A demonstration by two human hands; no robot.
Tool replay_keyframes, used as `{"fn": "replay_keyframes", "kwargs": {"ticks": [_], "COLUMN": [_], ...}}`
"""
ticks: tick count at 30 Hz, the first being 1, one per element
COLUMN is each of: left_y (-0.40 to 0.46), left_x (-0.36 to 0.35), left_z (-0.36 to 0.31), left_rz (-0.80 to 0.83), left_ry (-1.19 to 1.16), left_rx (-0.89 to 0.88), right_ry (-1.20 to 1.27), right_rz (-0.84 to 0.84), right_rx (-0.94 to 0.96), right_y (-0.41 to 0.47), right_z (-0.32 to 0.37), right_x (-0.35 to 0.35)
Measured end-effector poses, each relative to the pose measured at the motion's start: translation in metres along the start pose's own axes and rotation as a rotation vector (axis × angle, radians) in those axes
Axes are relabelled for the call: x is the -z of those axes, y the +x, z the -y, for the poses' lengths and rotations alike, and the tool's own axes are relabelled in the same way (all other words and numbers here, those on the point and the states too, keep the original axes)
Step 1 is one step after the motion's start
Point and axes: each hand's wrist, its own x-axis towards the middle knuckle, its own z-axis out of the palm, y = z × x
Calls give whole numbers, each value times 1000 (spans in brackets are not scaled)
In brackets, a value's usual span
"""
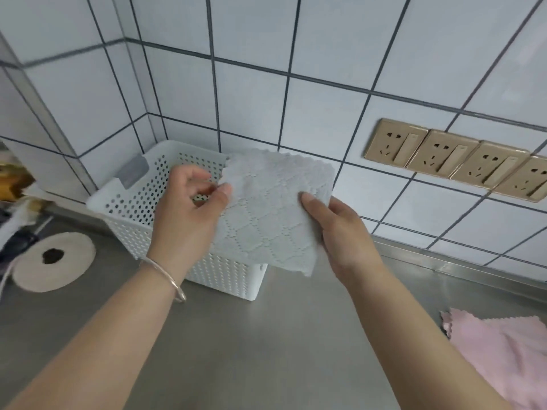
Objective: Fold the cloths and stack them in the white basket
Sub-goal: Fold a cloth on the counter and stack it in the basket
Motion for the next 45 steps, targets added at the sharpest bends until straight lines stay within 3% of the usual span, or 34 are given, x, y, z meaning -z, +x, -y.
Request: {"fn": "replay_keyframes", "kwargs": {"ticks": [5, 8, 13, 17, 25, 30, 37, 41, 45], "left_y": [80, 127, 176, 189, 191, 189, 183, 188, 193], "left_x": [27, 33, 10, -26, -76, -92, -106, -104, -94], "left_z": [35, 71, 124, 163, 218, 240, 235, 212, 151], "left_rz": [221, 400, 862, 1038, 1191, 1218, 1262, 1288, 1262], "left_ry": [238, 468, 697, 765, 800, 807, 991, 1206, 1319], "left_rx": [-61, -74, 8, 53, -7, 39, 58, -108, -353], "right_ry": [-300, -590, -1207, -1467, -1464, -1294, -1412, -1548, -1616], "right_rz": [-274, -302, -143, -20, 67, -44, 8, 163, 237], "right_rx": [45, 29, -159, -312, -614, -567, -698, -629, -356], "right_y": [58, 95, 139, 167, 214, 221, 229, 231, 216], "right_z": [5, -10, -43, -65, -116, -145, -163, -153, -92], "right_x": [-67, -105, -131, -138, -122, -115, -123, -123, -148]}}
